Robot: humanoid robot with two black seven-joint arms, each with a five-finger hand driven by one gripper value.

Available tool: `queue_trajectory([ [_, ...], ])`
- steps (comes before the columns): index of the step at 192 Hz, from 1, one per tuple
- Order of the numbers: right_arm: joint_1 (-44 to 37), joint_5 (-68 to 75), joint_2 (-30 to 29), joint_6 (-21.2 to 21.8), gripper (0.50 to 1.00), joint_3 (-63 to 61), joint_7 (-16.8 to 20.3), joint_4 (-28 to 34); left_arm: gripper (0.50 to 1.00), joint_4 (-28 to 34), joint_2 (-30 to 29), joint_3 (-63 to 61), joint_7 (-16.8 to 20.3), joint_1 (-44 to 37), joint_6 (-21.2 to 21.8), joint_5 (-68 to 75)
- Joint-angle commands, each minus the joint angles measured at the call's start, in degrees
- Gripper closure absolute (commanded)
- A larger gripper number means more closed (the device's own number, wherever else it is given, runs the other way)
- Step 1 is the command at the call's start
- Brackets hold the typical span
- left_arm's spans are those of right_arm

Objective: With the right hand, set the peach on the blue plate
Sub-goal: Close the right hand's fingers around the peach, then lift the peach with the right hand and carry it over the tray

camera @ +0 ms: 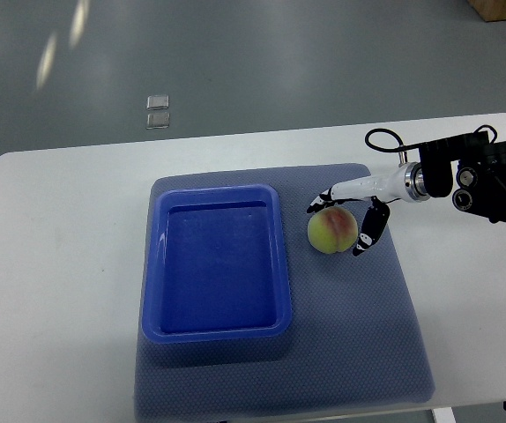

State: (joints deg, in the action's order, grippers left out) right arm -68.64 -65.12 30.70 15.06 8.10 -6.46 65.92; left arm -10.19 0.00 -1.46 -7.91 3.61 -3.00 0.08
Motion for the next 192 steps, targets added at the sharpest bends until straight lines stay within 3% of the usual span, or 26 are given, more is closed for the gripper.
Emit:
queue_trajectory([
  [1, 1.0, -0.8, -0.5, -2.1, 0.599, 0.0, 0.0, 0.0, 0.5, 0.0, 0.0, 0.1, 0.0, 0.0, 0.0, 0.0],
  [7, 1.1, -1.0, -0.5, -2.2, 0.621, 0.0, -0.1, 0.0, 0.5, 0.0, 0.0, 0.1, 0.0, 0.0, 0.0, 0.0],
  [22, 1.3, -1.1, -0.6, -2.8, 0.742, 0.0, -0.1, 0.0, 0.5, 0.0, 0.0, 0.1, 0.0, 0.0, 0.0, 0.0],
  [38, 1.3, -1.1, -0.6, -3.5, 0.918, 0.0, -0.1, 0.0, 0.5, 0.0, 0.0, 0.1, 0.0, 0.0, 0.0, 0.0],
  [52, 1.0, -1.0, -0.4, -3.5, 1.0, 0.0, -0.1, 0.0, 0.5, 0.0, 0.0, 0.1, 0.0, 0.0, 0.0, -0.1],
  [76, -1.4, 0.2, 2.1, -2.3, 1.0, -0.8, -0.3, 1.1, 0.5, 0.0, 0.0, 0.1, 0.0, 0.0, 0.0, -0.1],
  [96, -8.6, 2.6, 7.5, 2.2, 1.0, -1.7, -1.4, 5.9, 0.5, 0.0, 0.0, 0.1, 0.0, 0.0, 0.0, -0.1],
  [106, -8.6, 2.6, 7.5, 2.3, 1.0, -1.7, -1.4, 5.9, 0.5, 0.0, 0.0, 0.1, 0.0, 0.0, 0.0, -0.1],
  [107, -12.5, 5.8, 11.2, 5.3, 1.0, -2.2, -1.4, 9.0, 0.5, 0.0, 0.0, 0.0, 0.0, 0.0, 0.0, 0.0],
  [121, -19.9, 10.6, 16.0, 9.7, 1.0, -2.2, -1.3, 12.6, 0.5, 0.0, 0.0, 0.0, 0.0, 0.0, 0.0, 0.0],
  [131, -19.9, 10.6, 16.1, 9.7, 1.0, -2.2, -1.3, 12.6, 0.5, 0.0, 0.0, 0.0, 0.0, 0.0, 0.0, 0.0],
  [132, -24.7, 13.7, 18.8, 13.2, 1.0, -2.2, -1.2, 14.3, 0.5, -0.1, 0.0, 0.0, 0.0, 0.0, 0.0, -0.1],
  [143, -25.8, 14.2, 19.4, 13.9, 1.0, -2.2, -1.1, 14.7, 0.5, -0.1, 0.0, 0.0, 0.0, 0.0, 0.0, 0.0],
  [144, -29.8, 15.7, 22.0, 16.9, 1.0, -2.2, -1.0, 15.6, 0.5, -0.1, 0.0, 0.0, -0.1, 0.0, 0.0, 0.1],
  [152, -32.5, 15.9, 23.4, 18.8, 1.0, -2.2, -1.0, 16.2, 0.5, -0.2, 0.0, 0.0, 0.0, 0.0, 0.0, 0.1],
  [192, -36.3, 16.3, 23.9, 19.4, 1.0, -2.2, -0.9, 16.4, 0.5, -0.3, 0.0, 0.0, 0.0, 0.0, 0.0, 0.3],
])
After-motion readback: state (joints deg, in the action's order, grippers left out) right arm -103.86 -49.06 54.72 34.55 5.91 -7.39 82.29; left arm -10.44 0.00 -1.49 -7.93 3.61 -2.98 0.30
